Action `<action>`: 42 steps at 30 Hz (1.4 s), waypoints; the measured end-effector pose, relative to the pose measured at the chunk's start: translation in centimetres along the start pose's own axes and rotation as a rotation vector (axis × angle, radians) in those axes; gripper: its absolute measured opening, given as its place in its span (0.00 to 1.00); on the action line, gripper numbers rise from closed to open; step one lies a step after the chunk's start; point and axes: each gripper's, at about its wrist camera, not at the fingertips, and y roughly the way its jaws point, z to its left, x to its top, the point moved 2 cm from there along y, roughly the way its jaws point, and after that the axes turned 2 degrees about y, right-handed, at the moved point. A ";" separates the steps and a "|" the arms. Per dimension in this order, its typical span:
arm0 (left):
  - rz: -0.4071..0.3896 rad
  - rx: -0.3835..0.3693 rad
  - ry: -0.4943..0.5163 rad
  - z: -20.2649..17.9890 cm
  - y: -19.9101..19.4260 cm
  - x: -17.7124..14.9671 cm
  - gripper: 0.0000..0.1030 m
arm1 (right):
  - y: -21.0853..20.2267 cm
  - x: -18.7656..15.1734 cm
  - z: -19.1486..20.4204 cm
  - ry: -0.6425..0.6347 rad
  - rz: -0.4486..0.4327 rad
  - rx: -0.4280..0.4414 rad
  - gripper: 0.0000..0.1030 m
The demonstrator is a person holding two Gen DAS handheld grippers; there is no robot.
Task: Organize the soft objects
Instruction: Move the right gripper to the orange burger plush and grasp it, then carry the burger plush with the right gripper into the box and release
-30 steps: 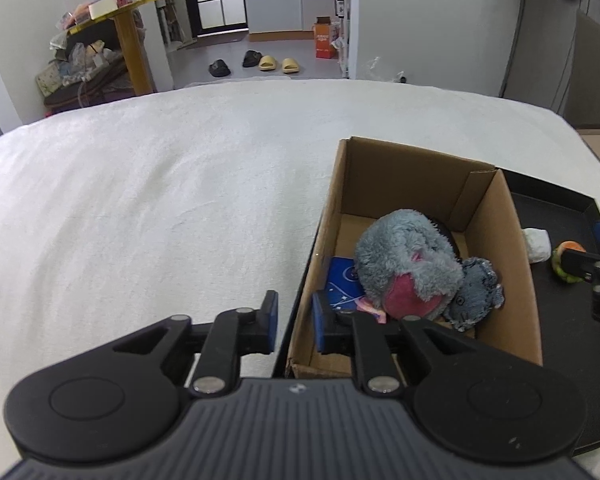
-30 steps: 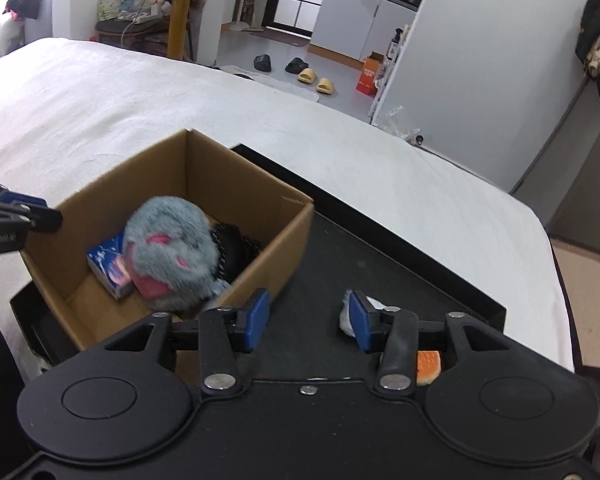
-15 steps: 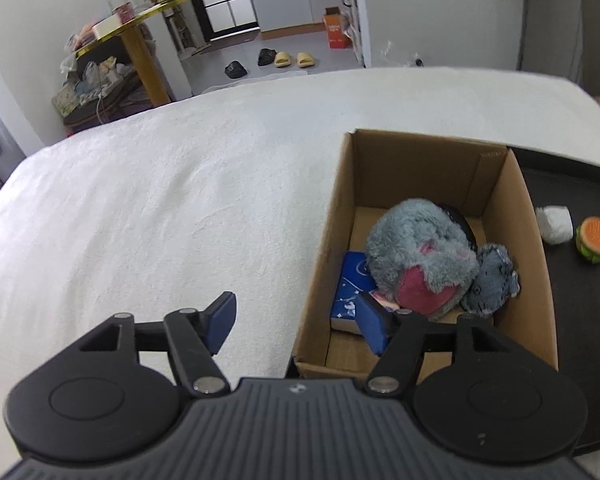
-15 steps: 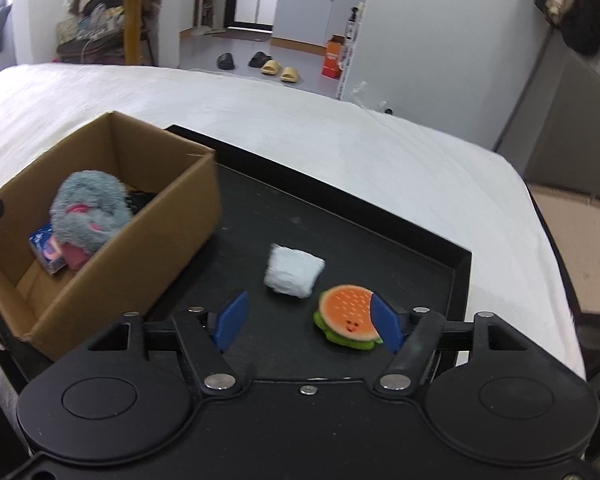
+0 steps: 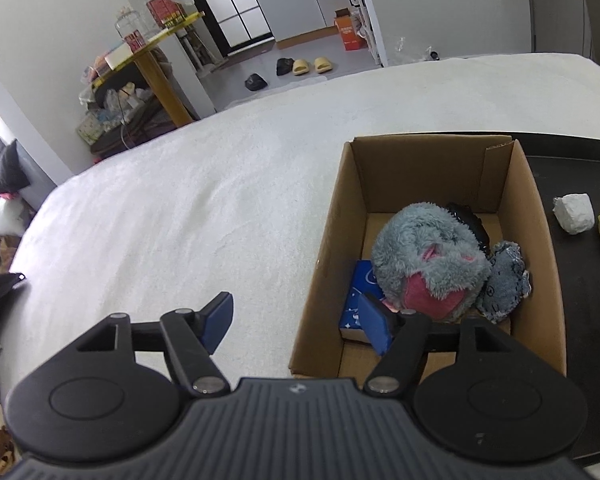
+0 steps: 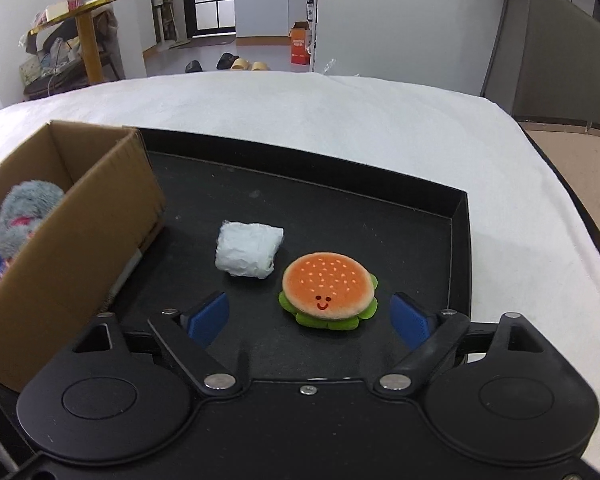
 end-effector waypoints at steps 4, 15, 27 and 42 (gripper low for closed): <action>-0.047 0.036 0.033 -1.0 -0.7 0.3 0.66 | 0.8 -0.2 -0.6 0.043 0.006 0.039 0.91; -0.026 0.087 0.067 -2.3 -0.8 1.0 0.66 | 3.0 -1.1 -2.7 0.116 -0.004 0.040 0.50; -0.017 0.094 0.058 -2.4 -1.2 1.2 0.67 | 0.7 -2.1 -4.7 0.159 -0.004 0.019 0.45; -0.018 -0.012 -0.038 -0.1 -1.2 0.6 0.67 | -3.1 -0.2 -2.3 0.088 -0.019 0.012 0.45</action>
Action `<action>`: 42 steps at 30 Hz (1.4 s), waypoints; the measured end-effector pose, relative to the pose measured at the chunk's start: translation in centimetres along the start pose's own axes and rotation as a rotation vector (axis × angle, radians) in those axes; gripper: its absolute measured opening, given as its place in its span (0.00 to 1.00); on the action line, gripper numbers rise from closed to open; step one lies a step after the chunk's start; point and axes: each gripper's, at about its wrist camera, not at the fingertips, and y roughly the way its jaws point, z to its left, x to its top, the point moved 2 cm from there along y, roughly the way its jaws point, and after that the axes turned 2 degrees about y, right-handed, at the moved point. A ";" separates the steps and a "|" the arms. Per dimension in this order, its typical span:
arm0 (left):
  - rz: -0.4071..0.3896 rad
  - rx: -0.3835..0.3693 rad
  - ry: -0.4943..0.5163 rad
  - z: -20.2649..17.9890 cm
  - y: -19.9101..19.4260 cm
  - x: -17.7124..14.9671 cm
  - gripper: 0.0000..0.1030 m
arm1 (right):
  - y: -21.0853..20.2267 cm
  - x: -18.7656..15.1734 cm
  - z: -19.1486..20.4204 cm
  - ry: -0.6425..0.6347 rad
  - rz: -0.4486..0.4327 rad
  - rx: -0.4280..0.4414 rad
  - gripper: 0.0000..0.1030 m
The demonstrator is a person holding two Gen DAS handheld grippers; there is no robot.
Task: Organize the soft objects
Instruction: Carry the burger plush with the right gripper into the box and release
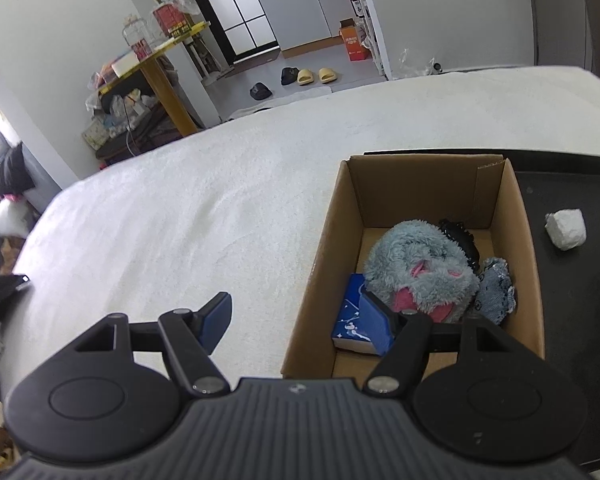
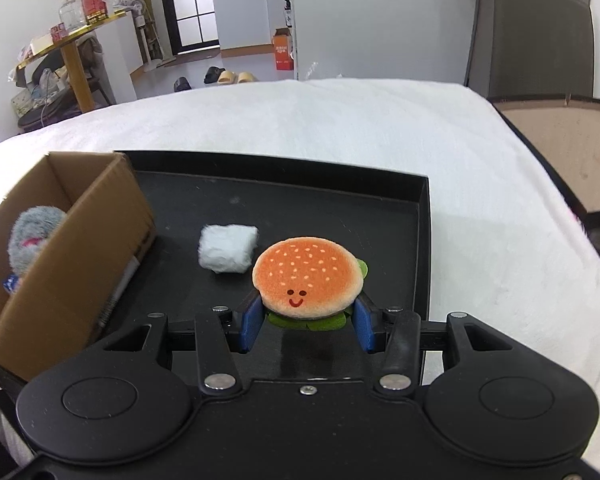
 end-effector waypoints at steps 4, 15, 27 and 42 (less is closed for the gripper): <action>-0.003 -0.035 -0.021 0.6 0.0 -0.3 0.67 | -1.5 0.8 1.4 -0.025 -0.020 0.002 0.45; -0.015 -0.134 -0.092 2.6 0.5 -1.1 0.67 | -3.5 3.2 5.8 -0.090 -0.039 0.015 0.45; 0.012 -0.201 -0.119 3.9 1.4 -1.7 0.66 | -4.7 3.9 10.4 -0.140 -0.027 0.013 0.45; 0.075 -0.310 -0.199 5.2 3.5 -2.2 0.48 | -5.2 4.2 17.3 -0.261 0.029 0.140 0.46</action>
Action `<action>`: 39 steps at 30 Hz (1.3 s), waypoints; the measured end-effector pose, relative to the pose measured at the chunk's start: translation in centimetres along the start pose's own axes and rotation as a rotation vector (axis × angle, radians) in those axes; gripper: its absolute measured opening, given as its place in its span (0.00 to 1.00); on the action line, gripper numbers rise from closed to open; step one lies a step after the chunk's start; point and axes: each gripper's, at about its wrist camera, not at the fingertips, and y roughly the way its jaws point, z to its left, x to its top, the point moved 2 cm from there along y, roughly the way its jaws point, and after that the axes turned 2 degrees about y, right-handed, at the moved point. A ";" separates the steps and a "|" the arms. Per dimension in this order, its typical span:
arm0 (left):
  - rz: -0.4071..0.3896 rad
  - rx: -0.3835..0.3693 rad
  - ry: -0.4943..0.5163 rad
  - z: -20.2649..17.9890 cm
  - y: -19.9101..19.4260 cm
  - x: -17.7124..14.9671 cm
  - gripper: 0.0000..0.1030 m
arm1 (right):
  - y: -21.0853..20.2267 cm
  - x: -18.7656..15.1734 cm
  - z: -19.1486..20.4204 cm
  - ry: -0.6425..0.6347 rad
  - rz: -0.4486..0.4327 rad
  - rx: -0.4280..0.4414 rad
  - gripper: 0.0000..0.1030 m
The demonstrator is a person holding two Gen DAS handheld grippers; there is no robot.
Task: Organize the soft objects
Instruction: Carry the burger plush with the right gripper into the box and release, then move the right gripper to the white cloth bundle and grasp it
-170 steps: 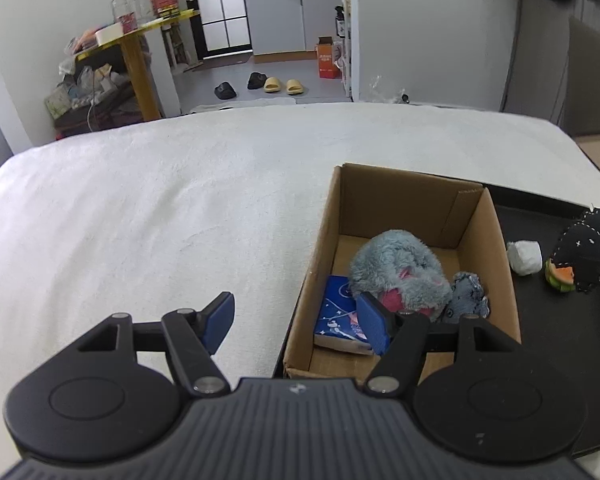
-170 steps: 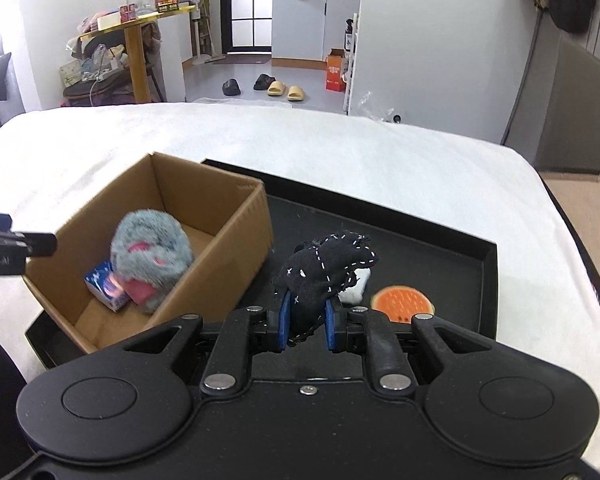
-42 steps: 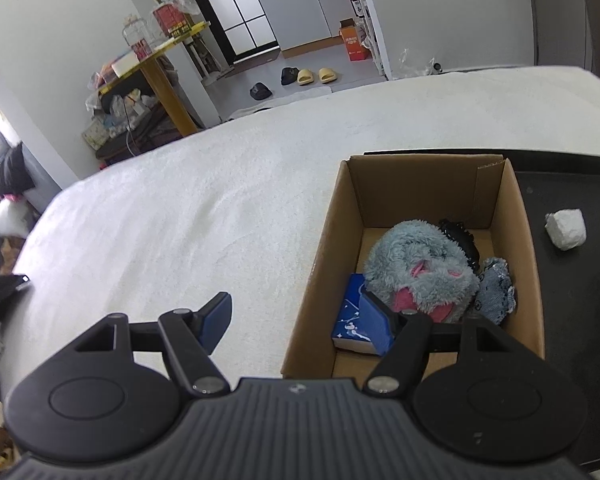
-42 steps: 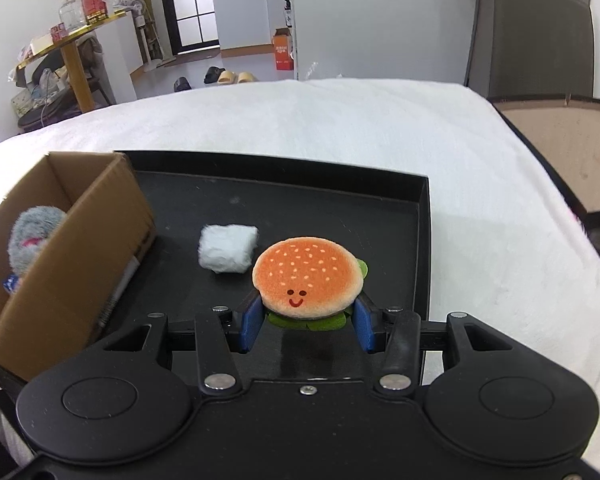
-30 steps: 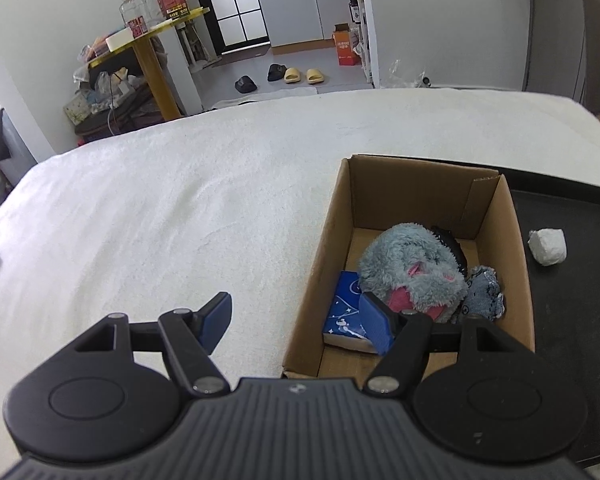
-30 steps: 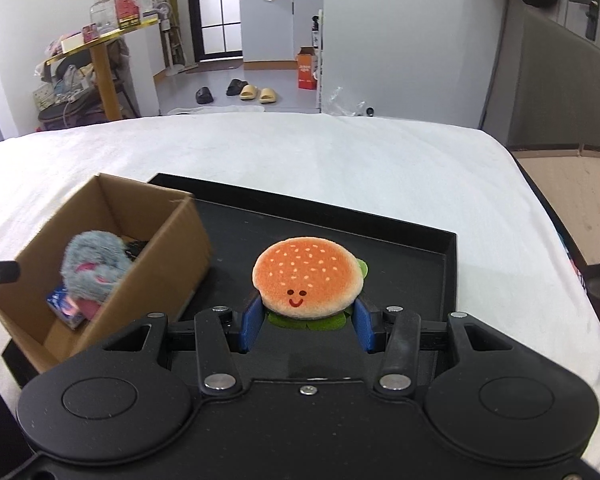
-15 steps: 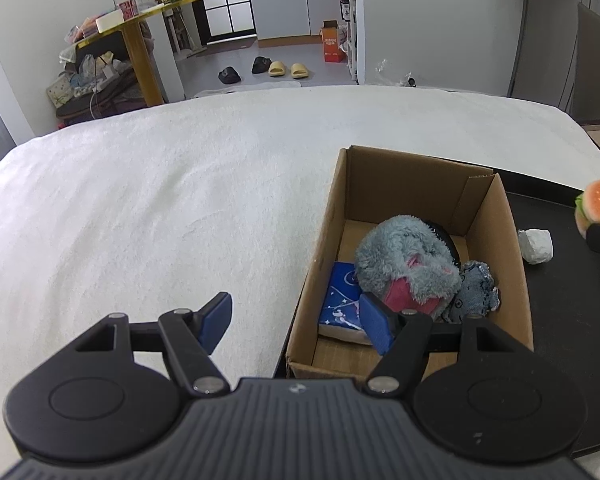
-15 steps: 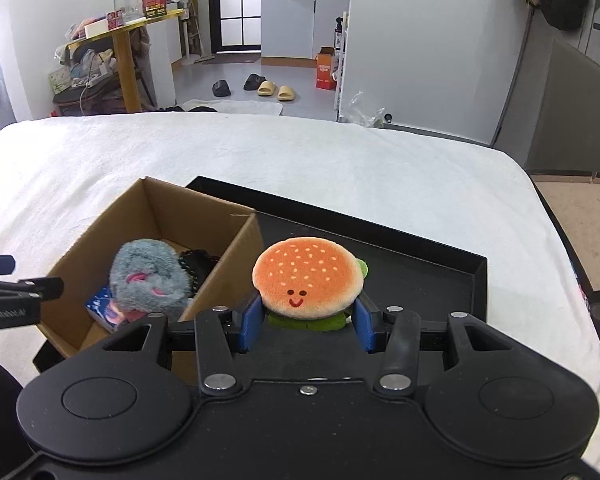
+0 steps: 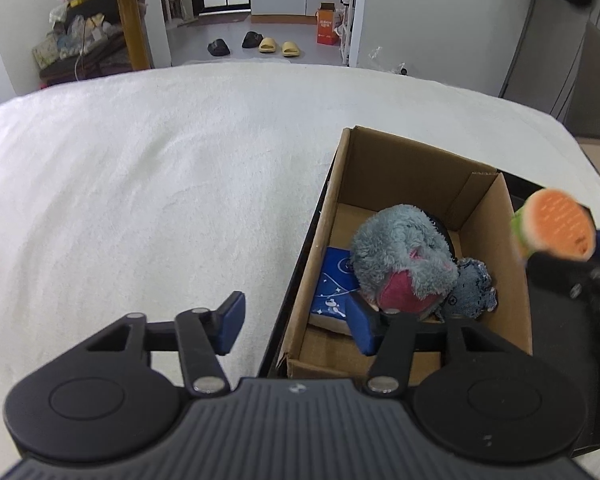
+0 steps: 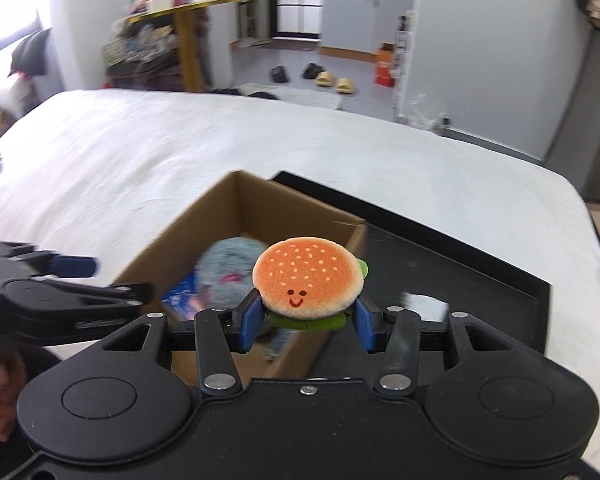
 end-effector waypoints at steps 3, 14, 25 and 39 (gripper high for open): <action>0.016 -0.027 -0.013 0.3 0.4 -0.1 0.25 | 0.4 0.4 1.5 -0.036 0.023 0.029 0.46; -0.001 -0.092 -0.056 1.4 0.7 -0.3 0.10 | 2.5 -0.3 4.0 -0.088 0.102 0.041 0.47; 0.007 -0.086 -0.048 1.4 0.7 -0.3 0.10 | 3.2 -0.9 5.0 -0.126 0.125 0.008 0.61; 0.004 0.004 0.001 0.8 0.2 -0.2 0.55 | 0.9 -0.5 0.1 0.001 0.043 -0.038 0.61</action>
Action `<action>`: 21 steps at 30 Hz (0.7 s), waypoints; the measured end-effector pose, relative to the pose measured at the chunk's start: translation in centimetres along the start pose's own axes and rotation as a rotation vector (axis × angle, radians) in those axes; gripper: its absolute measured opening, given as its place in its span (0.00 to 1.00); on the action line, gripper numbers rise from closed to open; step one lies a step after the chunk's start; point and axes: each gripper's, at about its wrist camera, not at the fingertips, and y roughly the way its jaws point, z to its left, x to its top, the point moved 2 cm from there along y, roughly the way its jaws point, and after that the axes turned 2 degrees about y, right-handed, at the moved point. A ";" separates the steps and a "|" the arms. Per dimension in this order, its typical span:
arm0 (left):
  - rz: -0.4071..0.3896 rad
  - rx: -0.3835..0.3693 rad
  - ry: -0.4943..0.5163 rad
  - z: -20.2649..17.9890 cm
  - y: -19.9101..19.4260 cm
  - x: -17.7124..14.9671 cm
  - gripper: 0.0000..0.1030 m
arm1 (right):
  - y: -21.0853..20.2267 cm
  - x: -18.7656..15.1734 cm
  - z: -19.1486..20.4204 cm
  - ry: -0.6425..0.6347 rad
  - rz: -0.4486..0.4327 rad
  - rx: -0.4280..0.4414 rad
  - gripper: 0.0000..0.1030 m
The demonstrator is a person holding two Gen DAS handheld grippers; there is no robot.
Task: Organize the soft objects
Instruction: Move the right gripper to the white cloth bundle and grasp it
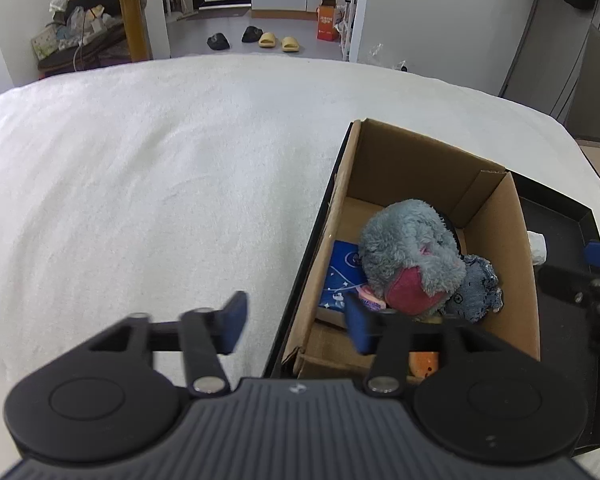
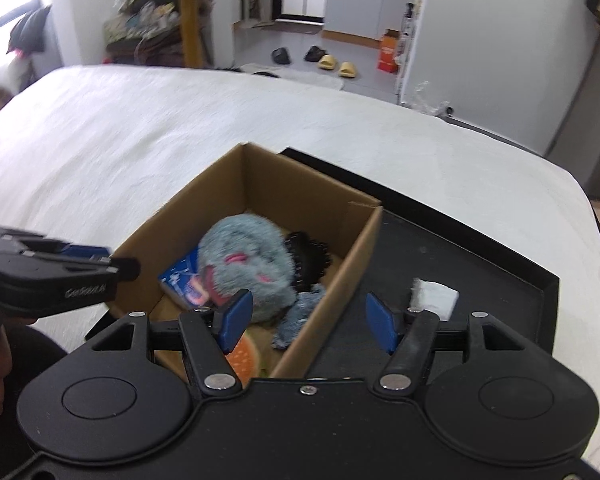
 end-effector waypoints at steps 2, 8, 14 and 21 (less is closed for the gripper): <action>-0.009 0.013 0.016 -0.3 -0.2 0.0 0.59 | 0.0 -0.2 -0.9 0.028 -0.010 -0.011 0.61; -0.011 0.075 0.067 -1.3 -0.1 0.0 0.63 | 0.8 -1.3 -3.2 0.088 -0.014 -0.031 0.61; -0.017 0.152 0.129 -2.5 -0.1 -0.1 0.63 | 1.7 -2.3 -4.8 0.119 -0.025 -0.036 0.62; -0.026 0.222 0.185 -3.9 0.0 0.0 0.64 | 3.5 -3.2 -7.1 0.154 -0.041 -0.076 0.68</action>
